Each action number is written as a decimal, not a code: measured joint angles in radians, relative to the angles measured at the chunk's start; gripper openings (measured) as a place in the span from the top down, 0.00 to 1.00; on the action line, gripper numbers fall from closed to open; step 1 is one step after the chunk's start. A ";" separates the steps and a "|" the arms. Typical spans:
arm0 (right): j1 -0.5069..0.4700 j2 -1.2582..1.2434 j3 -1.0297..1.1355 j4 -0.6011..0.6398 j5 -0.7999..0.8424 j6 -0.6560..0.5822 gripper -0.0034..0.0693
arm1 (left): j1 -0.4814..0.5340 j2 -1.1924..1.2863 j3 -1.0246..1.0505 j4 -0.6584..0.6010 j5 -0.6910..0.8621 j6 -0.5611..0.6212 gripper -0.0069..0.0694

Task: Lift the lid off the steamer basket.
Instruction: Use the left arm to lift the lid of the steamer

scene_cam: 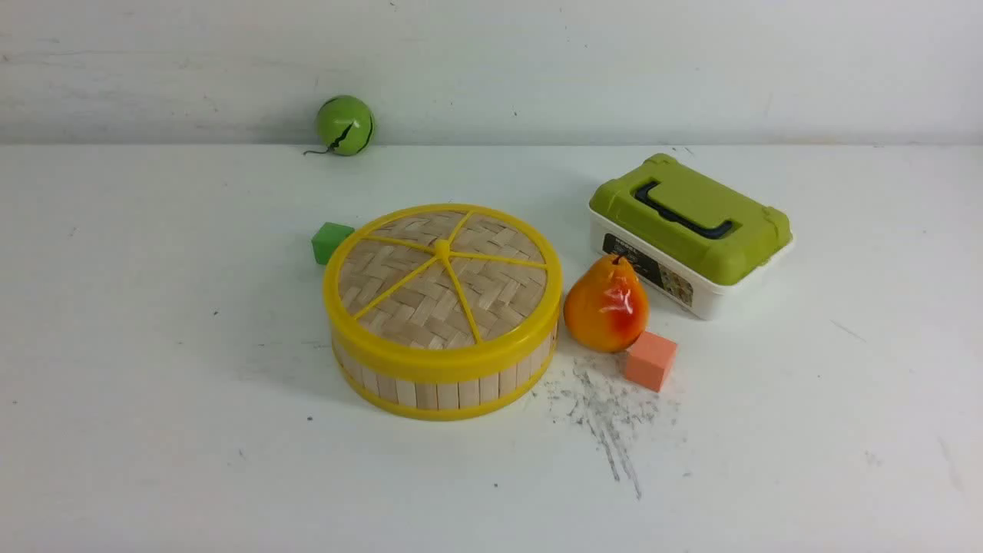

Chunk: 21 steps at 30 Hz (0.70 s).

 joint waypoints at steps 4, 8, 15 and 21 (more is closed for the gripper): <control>0.000 0.000 0.000 0.000 0.000 0.000 0.62 | 0.000 0.000 0.000 0.000 0.000 0.000 0.91; 0.000 0.000 0.000 0.000 0.000 0.000 0.62 | 0.000 0.000 0.000 0.000 0.000 0.000 0.91; 0.000 0.000 0.000 0.000 0.000 0.000 0.62 | 0.000 0.000 0.000 0.000 0.000 0.000 0.90; 0.000 0.000 0.000 0.000 0.000 0.000 0.62 | 0.000 0.000 0.000 0.000 0.000 0.000 0.89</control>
